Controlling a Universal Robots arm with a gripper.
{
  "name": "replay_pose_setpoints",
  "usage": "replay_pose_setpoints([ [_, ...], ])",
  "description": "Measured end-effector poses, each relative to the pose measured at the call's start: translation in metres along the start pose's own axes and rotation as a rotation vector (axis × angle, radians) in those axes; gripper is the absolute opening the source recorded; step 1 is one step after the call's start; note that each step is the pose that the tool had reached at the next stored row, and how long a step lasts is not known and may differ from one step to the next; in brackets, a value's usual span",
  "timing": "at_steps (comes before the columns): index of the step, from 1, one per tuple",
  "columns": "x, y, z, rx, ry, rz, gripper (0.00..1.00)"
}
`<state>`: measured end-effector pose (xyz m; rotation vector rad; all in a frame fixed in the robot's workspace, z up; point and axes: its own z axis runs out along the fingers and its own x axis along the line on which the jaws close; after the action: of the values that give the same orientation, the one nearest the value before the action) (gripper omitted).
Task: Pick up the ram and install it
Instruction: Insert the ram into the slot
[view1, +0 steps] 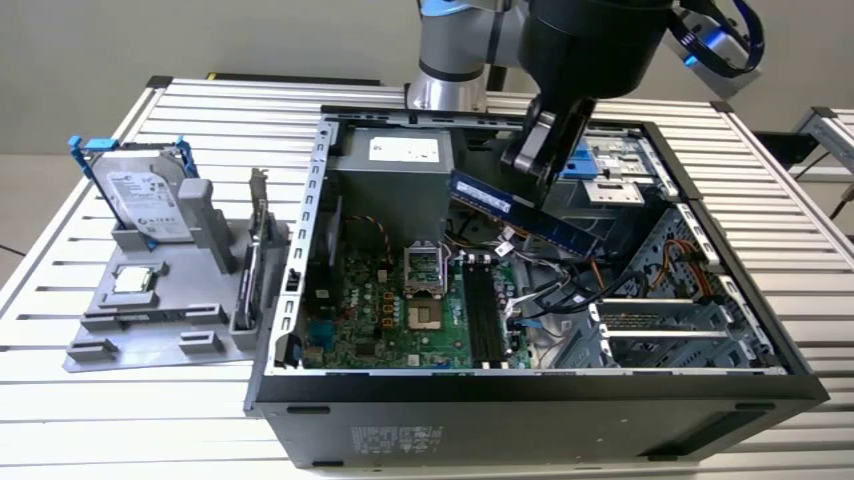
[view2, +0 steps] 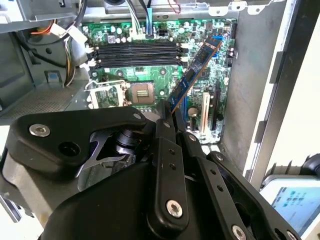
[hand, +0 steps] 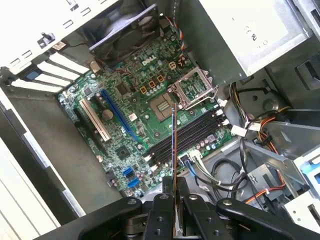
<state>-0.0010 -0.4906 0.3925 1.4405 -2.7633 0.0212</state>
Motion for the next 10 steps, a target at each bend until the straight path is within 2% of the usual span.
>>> replay_pose_setpoints([
  [10,0.0001,0.0,0.0,-0.0003,0.0024,0.067,0.0],
])
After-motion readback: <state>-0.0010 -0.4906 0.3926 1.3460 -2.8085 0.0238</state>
